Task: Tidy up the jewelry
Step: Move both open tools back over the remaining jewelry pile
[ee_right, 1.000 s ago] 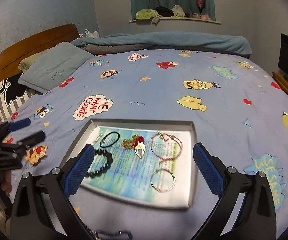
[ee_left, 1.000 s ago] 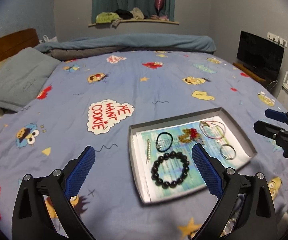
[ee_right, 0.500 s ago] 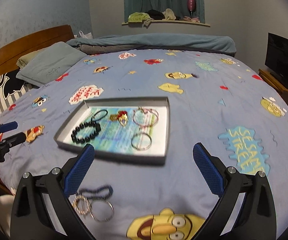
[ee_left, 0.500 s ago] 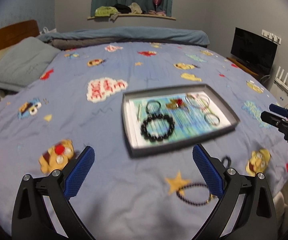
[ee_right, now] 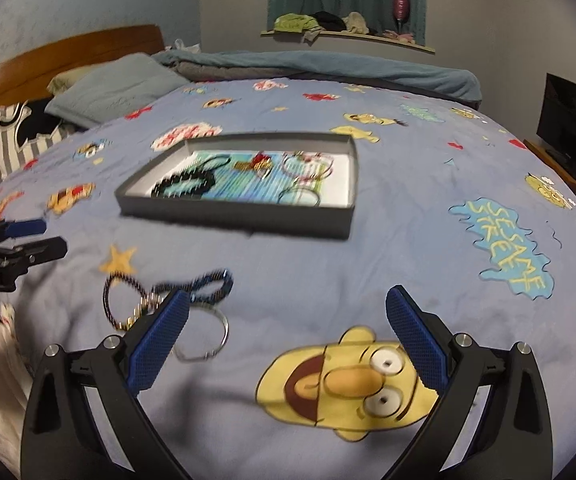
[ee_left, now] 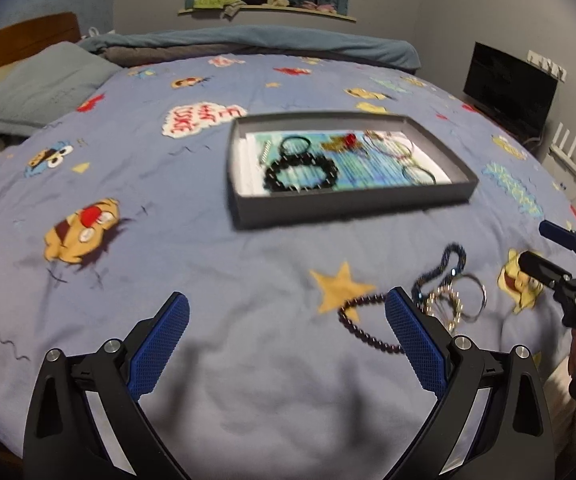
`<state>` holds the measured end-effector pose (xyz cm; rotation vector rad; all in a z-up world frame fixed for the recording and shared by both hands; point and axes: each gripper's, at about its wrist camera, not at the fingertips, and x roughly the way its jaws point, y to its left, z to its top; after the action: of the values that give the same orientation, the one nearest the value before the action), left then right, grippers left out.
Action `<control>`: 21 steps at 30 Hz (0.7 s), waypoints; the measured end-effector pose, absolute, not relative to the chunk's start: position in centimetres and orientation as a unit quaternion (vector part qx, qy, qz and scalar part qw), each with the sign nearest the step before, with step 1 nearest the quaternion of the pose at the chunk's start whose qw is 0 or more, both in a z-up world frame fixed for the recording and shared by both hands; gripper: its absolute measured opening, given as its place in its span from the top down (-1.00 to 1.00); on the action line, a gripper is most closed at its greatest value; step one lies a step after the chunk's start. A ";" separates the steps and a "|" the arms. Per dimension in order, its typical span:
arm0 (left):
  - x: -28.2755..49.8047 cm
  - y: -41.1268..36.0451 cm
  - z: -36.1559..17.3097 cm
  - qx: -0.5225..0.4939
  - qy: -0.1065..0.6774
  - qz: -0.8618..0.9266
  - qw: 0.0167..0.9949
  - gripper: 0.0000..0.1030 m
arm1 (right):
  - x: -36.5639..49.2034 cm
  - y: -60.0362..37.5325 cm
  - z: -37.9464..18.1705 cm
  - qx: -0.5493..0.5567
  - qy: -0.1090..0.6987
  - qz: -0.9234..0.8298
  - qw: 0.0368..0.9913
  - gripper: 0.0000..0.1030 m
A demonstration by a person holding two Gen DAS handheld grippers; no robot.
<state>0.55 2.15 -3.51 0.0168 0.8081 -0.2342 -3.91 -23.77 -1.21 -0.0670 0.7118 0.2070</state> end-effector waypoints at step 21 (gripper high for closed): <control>0.7 -0.9 -7.2 0.049 0.394 -0.185 0.899 -0.39 | -5.5 -19.7 -6.5 -0.102 0.332 0.152 0.925 -0.73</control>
<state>0.70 -0.86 -7.25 0.1018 0.8146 -0.3820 -5.51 -19.75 -6.51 -0.2088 0.6813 0.3120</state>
